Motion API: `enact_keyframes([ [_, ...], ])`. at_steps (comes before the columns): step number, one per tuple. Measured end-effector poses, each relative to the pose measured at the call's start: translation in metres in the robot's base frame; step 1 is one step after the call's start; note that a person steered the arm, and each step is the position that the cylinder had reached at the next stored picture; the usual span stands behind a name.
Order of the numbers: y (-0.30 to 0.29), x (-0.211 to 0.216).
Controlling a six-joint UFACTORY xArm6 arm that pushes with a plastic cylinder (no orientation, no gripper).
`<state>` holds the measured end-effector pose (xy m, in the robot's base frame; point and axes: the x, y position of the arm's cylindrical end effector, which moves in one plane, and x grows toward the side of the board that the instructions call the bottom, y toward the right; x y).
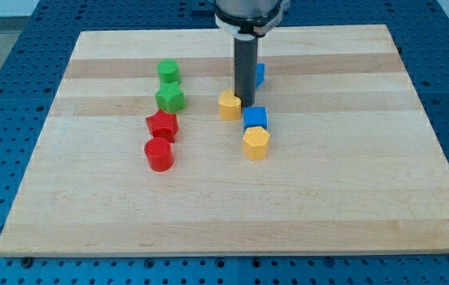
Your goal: Move the blue triangle towards the blue cube
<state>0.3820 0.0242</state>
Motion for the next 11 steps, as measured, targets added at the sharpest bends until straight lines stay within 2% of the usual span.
enact_keyframes([
  [1, 0.046, -0.004],
  [3, 0.072, -0.021],
  [5, 0.039, -0.086],
  [6, 0.019, -0.099],
  [8, -0.010, -0.084],
  [11, -0.010, -0.012],
])
